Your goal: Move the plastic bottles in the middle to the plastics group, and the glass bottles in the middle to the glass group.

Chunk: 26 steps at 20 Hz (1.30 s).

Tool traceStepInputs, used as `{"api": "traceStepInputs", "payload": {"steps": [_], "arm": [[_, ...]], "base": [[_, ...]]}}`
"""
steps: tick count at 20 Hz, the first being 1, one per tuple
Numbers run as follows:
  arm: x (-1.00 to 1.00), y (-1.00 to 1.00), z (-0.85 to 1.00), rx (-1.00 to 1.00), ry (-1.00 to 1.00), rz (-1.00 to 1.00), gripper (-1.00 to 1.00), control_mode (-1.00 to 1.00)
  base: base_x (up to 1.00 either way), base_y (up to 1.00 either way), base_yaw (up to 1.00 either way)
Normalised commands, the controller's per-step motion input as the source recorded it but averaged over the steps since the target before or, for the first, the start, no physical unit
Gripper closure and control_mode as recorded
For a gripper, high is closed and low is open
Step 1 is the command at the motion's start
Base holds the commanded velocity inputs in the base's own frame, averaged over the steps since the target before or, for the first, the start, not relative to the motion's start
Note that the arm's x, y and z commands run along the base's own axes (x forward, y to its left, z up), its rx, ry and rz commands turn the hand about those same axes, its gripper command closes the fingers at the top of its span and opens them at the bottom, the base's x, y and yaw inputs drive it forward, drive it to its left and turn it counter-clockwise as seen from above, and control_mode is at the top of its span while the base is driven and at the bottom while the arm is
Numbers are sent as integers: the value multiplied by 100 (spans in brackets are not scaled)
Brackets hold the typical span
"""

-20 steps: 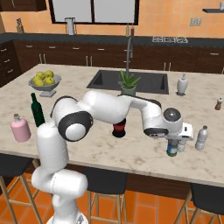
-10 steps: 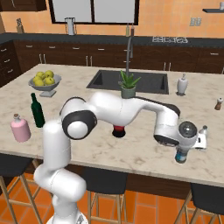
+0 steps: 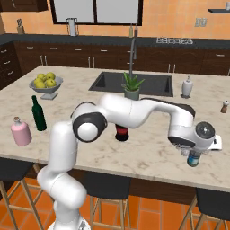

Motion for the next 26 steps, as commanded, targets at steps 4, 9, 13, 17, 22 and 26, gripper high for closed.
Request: {"api": "traceStepInputs", "payload": {"steps": [4, 9, 13, 17, 22, 26], "arm": [[6, -8, 0, -2, 1, 2, 100, -100], [0, -26, 0, 0, 1, 0, 100, -100], [14, -19, 0, 0, 6, 0, 100, -100], [28, -5, 0, 0, 10, 0, 100, -100], [17, -8, 0, 0, 1, 0, 100, -100], [2, -11, -1, 0, 0, 0, 100, -100]], "base": [[0, 0, 0], [0, 0, 0], [0, 0, 0], [0, 0, 0], [0, 0, 0], [0, 0, 0]]}}
